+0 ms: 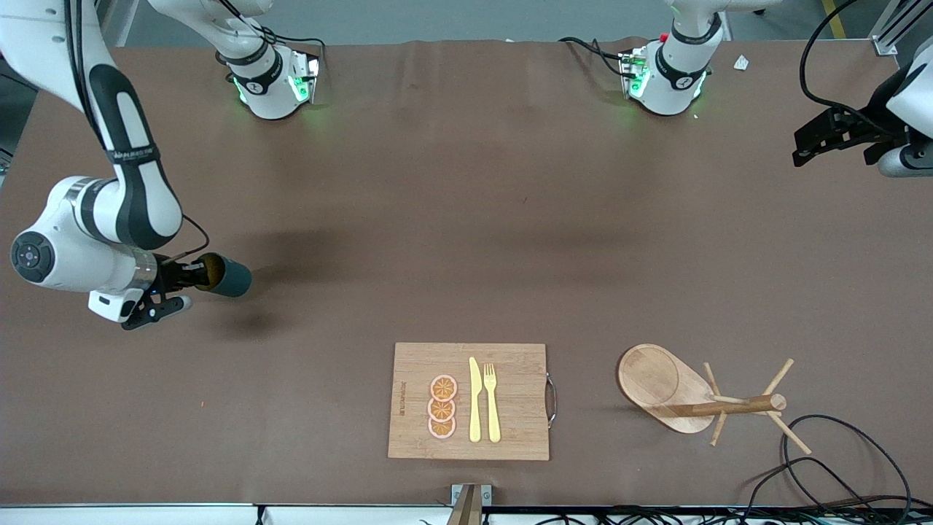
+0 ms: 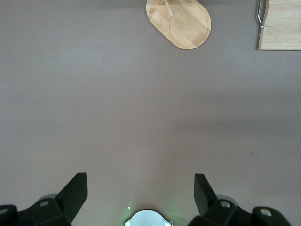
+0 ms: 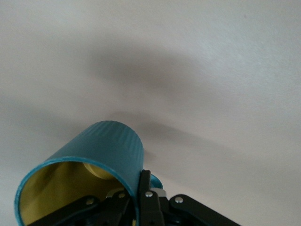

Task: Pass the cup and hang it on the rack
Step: 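Carry the teal mug with the right gripper toward the table middle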

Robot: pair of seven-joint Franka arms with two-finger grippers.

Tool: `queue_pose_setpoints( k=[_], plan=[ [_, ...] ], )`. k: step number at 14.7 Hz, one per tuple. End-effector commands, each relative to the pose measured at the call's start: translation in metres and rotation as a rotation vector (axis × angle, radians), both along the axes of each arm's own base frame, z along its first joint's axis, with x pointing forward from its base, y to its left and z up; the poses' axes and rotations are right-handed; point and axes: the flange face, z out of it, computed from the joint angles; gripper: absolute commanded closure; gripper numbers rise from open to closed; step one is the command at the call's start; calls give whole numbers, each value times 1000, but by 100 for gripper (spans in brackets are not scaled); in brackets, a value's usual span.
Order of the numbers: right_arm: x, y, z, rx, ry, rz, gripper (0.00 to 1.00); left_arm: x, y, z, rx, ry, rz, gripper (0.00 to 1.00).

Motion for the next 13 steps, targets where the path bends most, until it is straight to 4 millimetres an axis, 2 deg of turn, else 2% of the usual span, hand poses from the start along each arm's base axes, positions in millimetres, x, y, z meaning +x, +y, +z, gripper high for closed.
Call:
queue_pose_setpoints(
  k=[1,4,7,11,13],
  plan=[
    [-12,67,31,-25,5,-111,100,0,1,6,-12,-13,9,0],
    [-25,157,45,-71,7,-218,100,0,0,6,-12,-12,8,0],
    [-45,249,50,-80,2,-345,100,-1,0,7,-13,-15,9,0],
    [-74,349,63,-65,-45,-468,100,-3,-1,12,-14,-24,3,0],
    [-79,390,51,-78,-49,-513,100,-3,-1,12,-14,-24,3,0]
  ],
)
